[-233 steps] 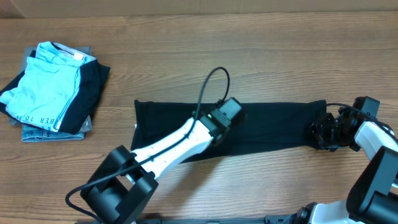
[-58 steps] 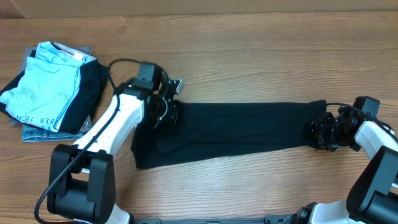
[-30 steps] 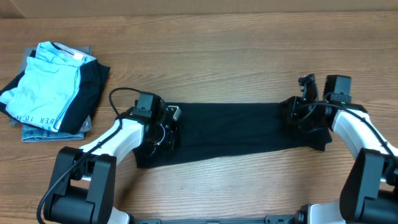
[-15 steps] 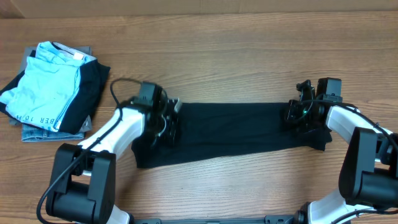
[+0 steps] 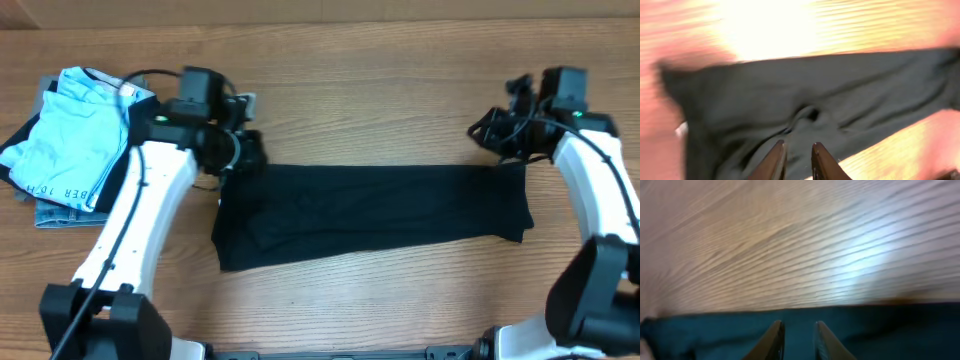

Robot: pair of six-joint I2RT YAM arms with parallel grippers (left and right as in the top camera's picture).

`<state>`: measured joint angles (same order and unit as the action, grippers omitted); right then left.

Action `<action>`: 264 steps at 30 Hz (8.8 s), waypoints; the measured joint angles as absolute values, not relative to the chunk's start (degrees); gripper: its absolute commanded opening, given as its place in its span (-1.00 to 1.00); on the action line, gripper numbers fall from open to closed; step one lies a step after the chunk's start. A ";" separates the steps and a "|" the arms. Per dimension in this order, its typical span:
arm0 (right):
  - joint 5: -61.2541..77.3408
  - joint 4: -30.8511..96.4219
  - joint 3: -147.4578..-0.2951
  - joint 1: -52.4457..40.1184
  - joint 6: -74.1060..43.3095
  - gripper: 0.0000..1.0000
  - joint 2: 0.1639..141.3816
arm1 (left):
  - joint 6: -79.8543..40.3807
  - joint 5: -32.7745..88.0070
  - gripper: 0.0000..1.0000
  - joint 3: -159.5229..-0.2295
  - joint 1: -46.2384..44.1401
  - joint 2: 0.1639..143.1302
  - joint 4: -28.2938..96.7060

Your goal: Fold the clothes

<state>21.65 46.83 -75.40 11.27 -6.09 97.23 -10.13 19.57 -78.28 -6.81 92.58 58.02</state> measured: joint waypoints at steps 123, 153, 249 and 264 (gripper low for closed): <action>14.61 59.96 -70.08 -4.71 -2.81 -0.92 94.02 | -15.11 10.61 1.00 -78.04 8.73 100.68 63.35; 16.10 54.83 -69.63 -15.97 -1.69 1.00 92.27 | -15.11 10.61 1.00 -78.04 8.73 100.68 63.48; 33.63 26.48 -57.01 -11.99 -15.25 -0.92 88.29 | -15.11 9.56 1.00 -78.04 8.73 100.68 63.64; 29.17 15.11 -56.95 -18.57 -17.39 -0.92 106.37 | -15.09 9.32 1.00 -78.04 8.73 100.68 63.64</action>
